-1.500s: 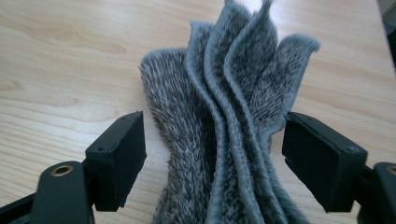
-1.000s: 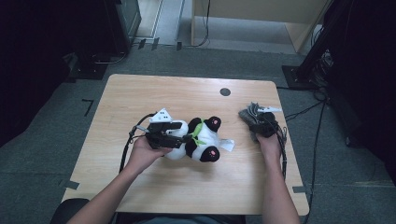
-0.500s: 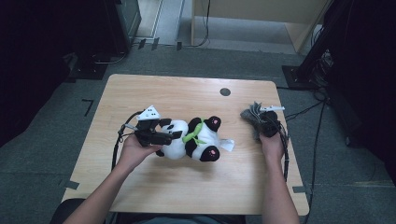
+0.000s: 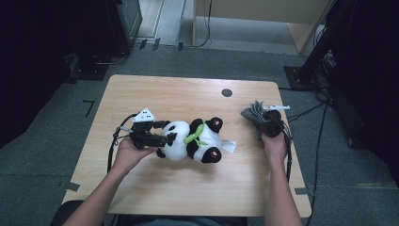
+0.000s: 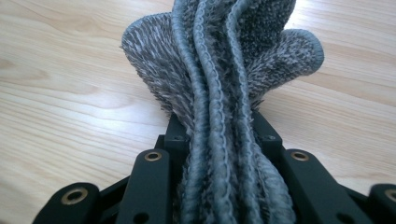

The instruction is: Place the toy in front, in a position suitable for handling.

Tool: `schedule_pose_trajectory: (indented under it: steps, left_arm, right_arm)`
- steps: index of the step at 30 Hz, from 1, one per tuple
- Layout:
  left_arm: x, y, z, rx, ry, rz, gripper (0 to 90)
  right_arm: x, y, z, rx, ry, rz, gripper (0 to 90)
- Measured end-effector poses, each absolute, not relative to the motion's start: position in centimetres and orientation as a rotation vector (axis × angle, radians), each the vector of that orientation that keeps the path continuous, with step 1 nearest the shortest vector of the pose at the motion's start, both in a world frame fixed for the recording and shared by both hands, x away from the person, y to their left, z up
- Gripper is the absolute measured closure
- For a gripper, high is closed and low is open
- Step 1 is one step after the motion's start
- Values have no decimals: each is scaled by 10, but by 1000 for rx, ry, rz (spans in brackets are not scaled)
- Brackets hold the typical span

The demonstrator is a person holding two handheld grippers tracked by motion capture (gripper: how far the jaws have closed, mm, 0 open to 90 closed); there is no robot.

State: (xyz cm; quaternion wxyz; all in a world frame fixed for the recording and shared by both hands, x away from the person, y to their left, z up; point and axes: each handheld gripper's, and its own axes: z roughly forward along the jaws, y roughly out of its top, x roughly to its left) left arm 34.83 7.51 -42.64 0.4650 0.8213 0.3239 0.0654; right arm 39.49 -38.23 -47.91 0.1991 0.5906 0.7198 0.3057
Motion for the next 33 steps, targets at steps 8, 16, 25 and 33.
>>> schedule_pose_trajectory:
  steps: [8, 16, 25, 33]
  left_arm:
    - [341, 79, -440, 2006, 814, 140, 132]
    - [334, 82, -451, 1998, 833, 100, 82]
    - [329, 74, -465, 2029, 809, 173, 74]
    - [333, 74, -483, 1997, 836, 155, 0]
  right_arm:
    - [386, -369, -463, 1572, 2056, 857, 674]
    - [376, -360, -448, 1529, 2064, 910, 669]
    - [368, -335, -415, 1397, 2108, 1073, 669]
    - [366, -303, -392, 1294, 2175, 1116, 669]
